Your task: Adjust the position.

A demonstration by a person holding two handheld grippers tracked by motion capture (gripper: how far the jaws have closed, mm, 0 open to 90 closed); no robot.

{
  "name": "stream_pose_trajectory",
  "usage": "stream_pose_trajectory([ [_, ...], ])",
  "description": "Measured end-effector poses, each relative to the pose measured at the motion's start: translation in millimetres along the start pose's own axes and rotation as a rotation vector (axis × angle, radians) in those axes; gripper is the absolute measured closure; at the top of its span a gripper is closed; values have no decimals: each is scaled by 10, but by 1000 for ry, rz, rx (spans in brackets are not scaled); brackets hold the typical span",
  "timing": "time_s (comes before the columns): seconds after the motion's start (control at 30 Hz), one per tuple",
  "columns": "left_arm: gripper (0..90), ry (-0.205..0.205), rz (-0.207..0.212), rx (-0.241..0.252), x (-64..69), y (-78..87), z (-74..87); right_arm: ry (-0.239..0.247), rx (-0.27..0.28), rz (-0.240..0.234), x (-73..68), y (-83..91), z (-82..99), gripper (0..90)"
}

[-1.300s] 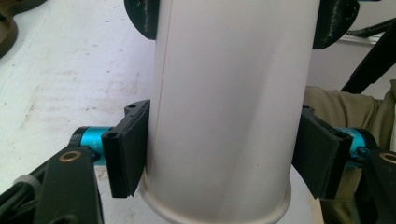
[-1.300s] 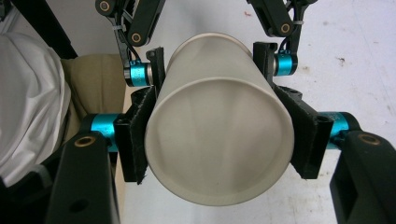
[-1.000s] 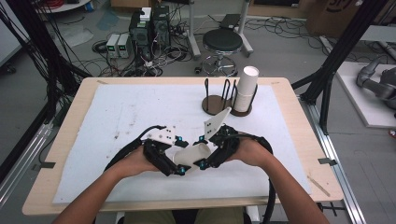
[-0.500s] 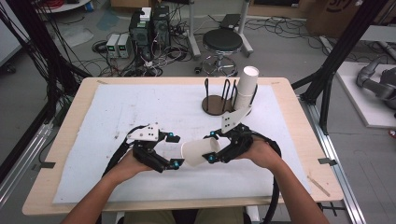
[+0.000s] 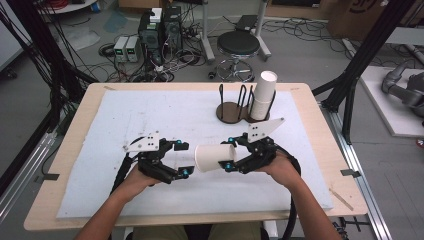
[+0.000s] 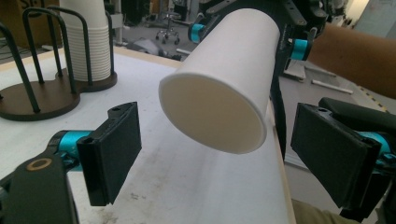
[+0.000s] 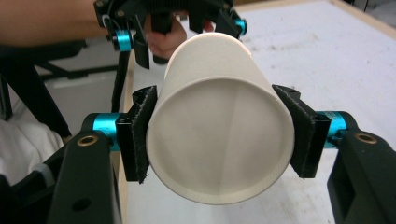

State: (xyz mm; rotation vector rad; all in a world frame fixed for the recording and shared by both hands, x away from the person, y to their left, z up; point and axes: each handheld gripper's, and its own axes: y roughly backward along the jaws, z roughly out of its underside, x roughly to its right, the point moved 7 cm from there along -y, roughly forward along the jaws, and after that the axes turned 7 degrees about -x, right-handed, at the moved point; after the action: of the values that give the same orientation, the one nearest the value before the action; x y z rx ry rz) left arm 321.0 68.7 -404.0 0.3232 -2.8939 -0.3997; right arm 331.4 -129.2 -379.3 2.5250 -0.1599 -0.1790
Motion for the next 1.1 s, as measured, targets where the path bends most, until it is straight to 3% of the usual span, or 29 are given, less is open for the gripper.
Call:
stream_pose_trajectory([
  [0.27, 161, -2, 30, 60, 61, -18, -47, -23, 120, -20, -12, -1, 35, 362],
  [0.47, 161, -3, 38, 75, 66, -50, -53, -30, 180, -52, -43, -39, 54, 362],
  [0.77, 161, 2, 44, 74, 53, -85, -42, -34, 214, -89, -55, -50, 49, 362],
  [1.1, 150, -4, 86, 76, 105, -163, -54, -35, 220, -156, -107, -126, 34, 362],
])
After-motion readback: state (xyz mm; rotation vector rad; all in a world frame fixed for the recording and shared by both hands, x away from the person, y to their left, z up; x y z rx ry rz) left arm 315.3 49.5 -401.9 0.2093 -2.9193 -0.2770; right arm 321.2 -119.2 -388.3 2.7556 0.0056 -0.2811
